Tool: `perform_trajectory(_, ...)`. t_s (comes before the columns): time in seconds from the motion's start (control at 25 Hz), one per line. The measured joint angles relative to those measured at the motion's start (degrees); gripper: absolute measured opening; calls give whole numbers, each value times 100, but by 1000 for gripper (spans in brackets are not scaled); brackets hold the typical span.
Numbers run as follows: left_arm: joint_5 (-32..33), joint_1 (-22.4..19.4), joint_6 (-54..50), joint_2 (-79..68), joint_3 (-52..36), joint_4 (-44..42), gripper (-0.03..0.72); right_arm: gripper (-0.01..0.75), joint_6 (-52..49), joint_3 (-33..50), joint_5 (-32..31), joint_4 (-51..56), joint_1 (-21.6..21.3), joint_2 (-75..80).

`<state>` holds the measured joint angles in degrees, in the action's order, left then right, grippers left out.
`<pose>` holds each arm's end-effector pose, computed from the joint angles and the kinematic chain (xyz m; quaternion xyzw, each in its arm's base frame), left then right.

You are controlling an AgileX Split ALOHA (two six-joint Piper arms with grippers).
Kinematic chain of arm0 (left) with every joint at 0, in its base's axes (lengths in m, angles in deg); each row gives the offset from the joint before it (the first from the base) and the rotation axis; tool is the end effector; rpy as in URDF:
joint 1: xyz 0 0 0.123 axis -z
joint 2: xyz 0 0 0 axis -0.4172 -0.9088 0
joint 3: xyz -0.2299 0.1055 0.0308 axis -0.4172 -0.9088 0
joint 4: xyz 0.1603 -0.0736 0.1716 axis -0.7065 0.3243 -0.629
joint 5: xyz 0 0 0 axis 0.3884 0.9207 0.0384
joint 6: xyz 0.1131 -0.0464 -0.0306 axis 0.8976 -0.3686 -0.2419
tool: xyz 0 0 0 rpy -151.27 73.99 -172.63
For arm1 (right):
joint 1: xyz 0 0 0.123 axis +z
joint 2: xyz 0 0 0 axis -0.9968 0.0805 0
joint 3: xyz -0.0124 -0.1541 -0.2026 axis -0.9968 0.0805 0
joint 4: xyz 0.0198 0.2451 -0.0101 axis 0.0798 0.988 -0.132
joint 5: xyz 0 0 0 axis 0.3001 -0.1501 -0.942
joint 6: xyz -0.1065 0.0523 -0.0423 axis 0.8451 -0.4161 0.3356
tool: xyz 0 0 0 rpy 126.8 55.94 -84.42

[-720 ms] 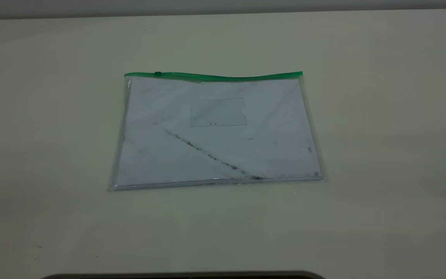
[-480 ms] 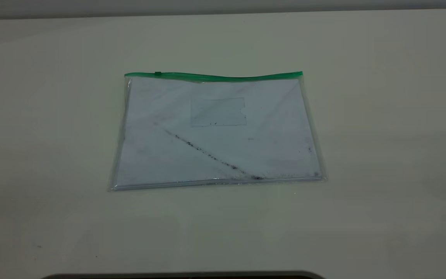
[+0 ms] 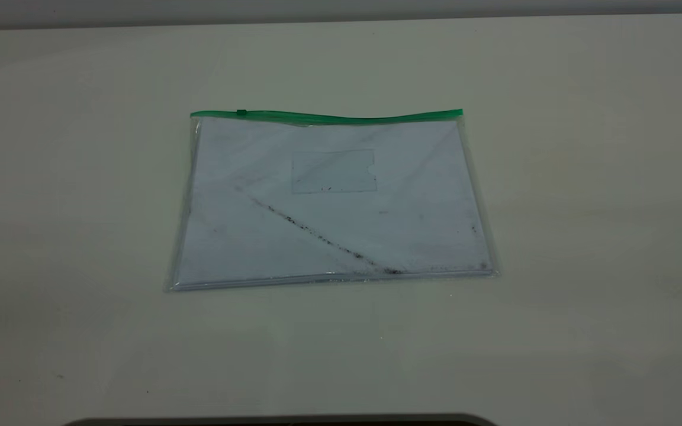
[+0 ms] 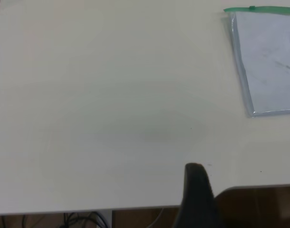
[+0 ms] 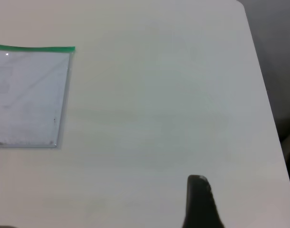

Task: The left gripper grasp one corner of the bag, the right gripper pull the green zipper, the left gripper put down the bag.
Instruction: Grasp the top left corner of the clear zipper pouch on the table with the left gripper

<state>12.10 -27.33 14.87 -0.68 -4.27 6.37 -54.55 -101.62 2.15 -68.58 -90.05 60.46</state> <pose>0.0460 -0.0049 0.2475 0.0182 0.8701 0.0011 0.4925 0.0470 0.0027 0.2462 -0.0210 0.8716 -0.0218 0.4892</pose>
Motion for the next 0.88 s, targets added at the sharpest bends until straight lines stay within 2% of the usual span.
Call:
perform_trajectory(0.64, 0, 0, -19, -73, 15, 5, 590, 522, 0, 0, 0, 0, 0, 0)
perform_trajectory(0.88, -429, 0, -125, -1489, 695, 150, 590, 522, 0, 0, 6, 71, 0, 0)
